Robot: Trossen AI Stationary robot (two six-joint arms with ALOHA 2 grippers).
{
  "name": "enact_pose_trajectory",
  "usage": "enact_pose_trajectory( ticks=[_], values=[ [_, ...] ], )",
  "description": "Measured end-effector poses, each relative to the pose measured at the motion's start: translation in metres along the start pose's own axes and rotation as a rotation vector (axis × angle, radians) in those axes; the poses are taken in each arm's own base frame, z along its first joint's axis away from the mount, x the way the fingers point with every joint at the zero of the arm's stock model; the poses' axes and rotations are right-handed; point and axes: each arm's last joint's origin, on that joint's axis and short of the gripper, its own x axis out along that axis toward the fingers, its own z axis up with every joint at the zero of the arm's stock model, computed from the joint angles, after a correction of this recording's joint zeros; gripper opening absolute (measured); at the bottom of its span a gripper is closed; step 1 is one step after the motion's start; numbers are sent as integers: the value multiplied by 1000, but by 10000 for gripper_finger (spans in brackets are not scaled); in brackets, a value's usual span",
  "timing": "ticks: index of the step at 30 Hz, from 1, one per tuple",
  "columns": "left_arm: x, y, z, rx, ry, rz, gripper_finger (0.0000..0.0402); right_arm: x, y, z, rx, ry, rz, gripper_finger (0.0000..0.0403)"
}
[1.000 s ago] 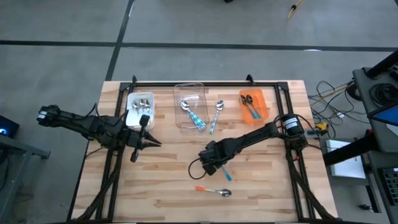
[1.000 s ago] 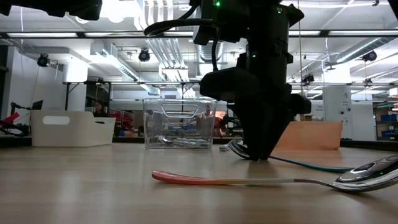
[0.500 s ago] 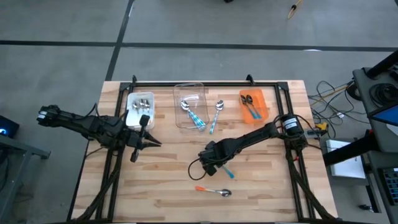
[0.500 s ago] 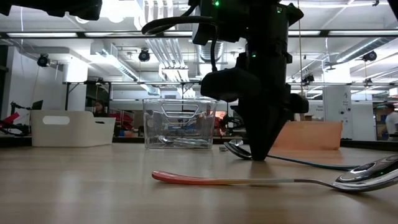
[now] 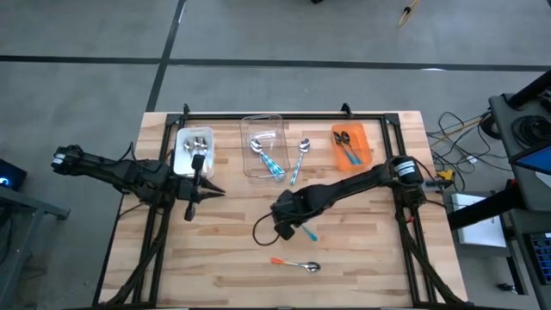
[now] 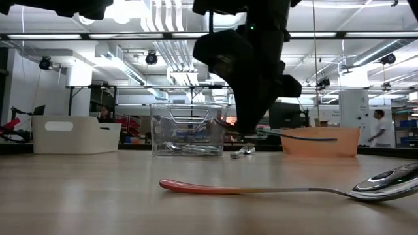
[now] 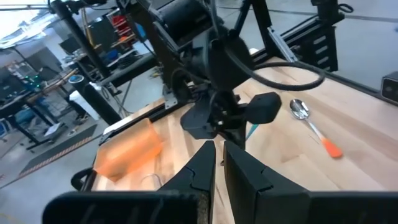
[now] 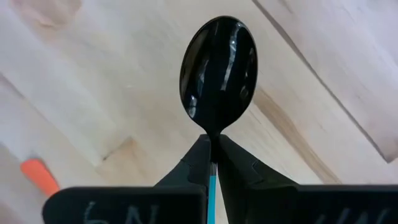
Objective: Sort silverware by color (type)
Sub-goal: Put the blue spoon into the orange bin
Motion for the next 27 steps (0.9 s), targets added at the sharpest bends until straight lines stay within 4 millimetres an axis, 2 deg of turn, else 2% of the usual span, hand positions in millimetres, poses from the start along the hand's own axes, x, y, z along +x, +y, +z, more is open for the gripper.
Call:
enact_pose_trajectory(
  ticks=[13, 27],
  values=[
    [0, 1, 2, -3, -21, 18, 15, -41, 11, 32, -100, -121, 64, 9],
    [0, 2, 4, 11, -38, 27, 15, -92, -20, 69, -127, -138, -94, 9]
  ],
)
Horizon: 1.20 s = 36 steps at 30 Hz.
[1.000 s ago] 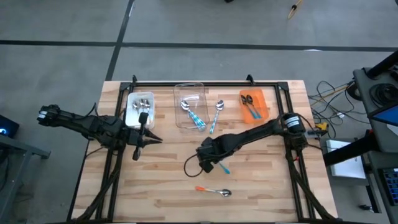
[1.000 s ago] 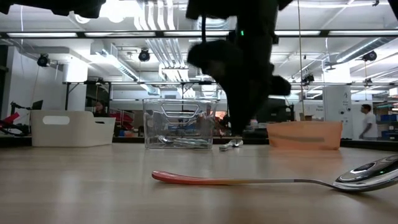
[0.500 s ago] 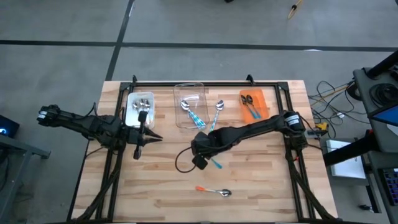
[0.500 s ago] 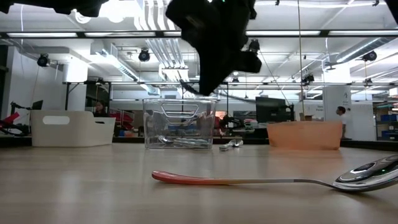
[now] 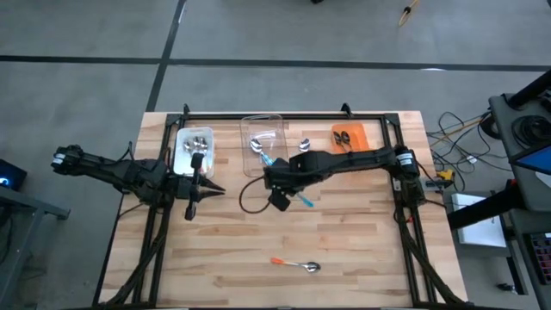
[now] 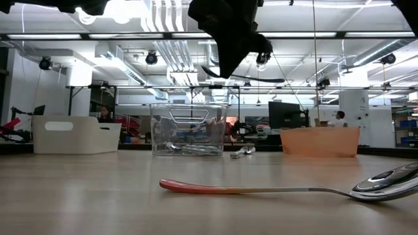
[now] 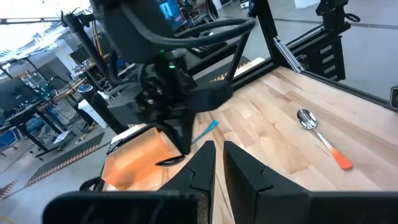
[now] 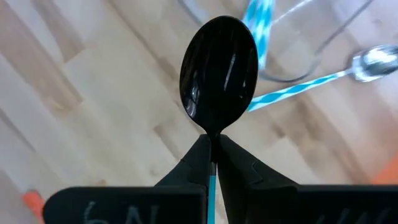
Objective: Sort silverware by color (type)
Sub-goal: Put the blue spoon into the orange bin
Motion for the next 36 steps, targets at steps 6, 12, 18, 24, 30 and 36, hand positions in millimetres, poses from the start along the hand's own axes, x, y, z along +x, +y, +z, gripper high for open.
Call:
enact_pose_trajectory(
  ticks=[6, 12, 18, 24, 30, 36],
  values=[
    [0, 2, 0, -1, 19, 68, 15, -5, -17, 9, -10, 28, -40, 9],
    [0, 3, 0, -1, 33, 99, 15, -3, -36, 13, -27, 94, -96, 9],
    [0, 3, 0, 1, 33, 99, 15, -1, -52, 16, -50, 146, -135, 9],
    [0, 4, 0, 2, 28, 102, 15, 0, -65, 21, -87, 170, -149, 9],
    [0, 4, 2, 0, 13, 109, 15, 1, -78, 26, -175, 199, -167, 9],
    [0, 6, 5, -6, -19, 125, 15, 2, -99, 30, -206, 230, -254, 9]
  ],
)
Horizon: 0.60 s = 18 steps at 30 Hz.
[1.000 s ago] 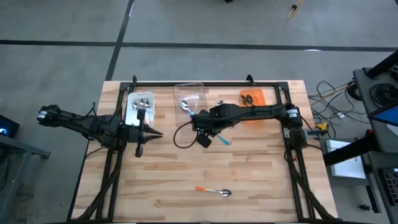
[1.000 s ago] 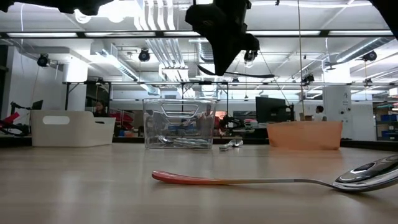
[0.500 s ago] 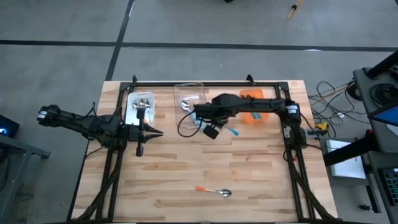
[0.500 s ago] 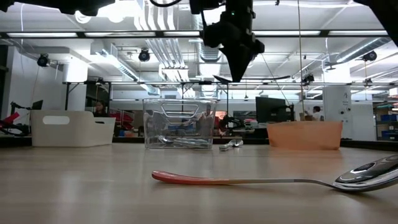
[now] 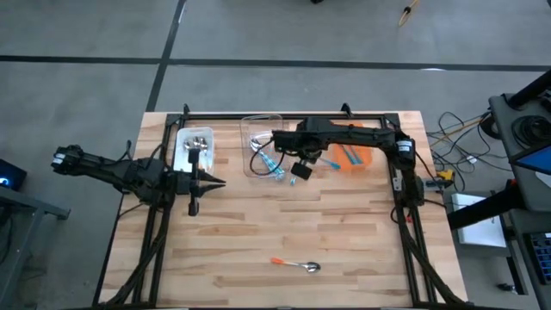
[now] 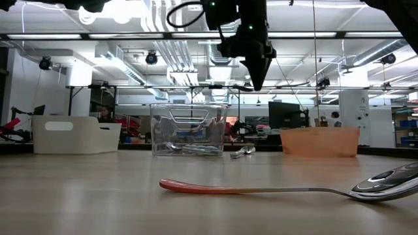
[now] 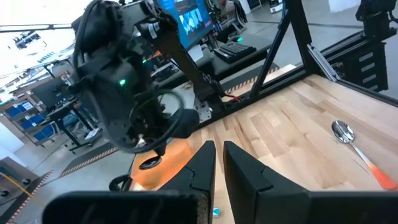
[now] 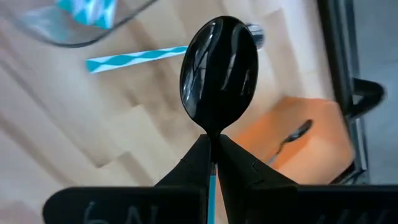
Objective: Sort silverware by color (type)
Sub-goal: Put the blue spoon into the orange bin
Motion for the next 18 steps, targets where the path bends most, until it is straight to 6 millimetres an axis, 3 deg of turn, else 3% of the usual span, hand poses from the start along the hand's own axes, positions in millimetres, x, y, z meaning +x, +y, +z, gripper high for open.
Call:
enact_pose_trajectory(
  ticks=[18],
  values=[
    [0, 0, 0, 12, 1, -1, 15, 29, -73, 7, 36, 82, -74, 9]
  ],
)
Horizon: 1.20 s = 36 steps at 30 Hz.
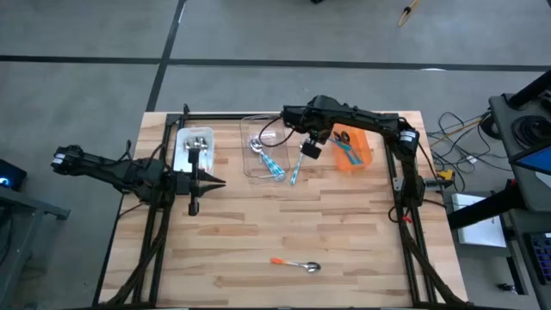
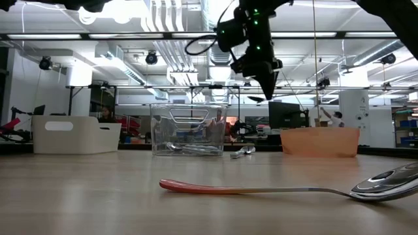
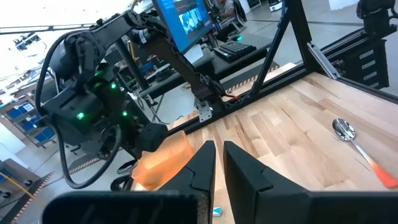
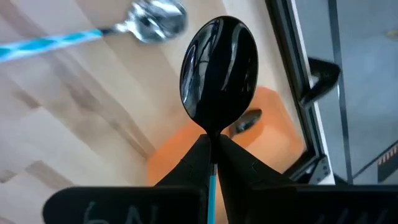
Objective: Sort silverware by color (type)
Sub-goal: Put the blue spoon into the orange bin
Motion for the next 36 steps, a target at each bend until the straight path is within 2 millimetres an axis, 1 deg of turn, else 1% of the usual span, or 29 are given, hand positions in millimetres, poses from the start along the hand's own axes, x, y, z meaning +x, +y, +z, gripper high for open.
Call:
enact_pose_trajectory(
  ticks=[5, 9, 13, 18, 25, 36],
  values=[
    [0, 0, 0, 0, 1, 0, 15, 10, -22, -11, 55, 36, 0, 9],
    [0, 1, -1, 0, 14, 26, 15, 18, -39, -22, 148, 45, 15, 9],
    [0, 2, -1, 1, 38, 70, 15, 28, -52, -31, 231, 32, 17, 9],
    [0, 2, -2, 1, 41, 76, 15, 41, -65, -43, 308, 38, 51, 9],
    [0, 2, -2, 1, 42, 76, 15, 61, -78, -52, 388, 76, 76, 9],
    [0, 2, -2, 1, 43, 75, 15, 84, -81, -62, 449, 150, 164, 9]
  ],
)
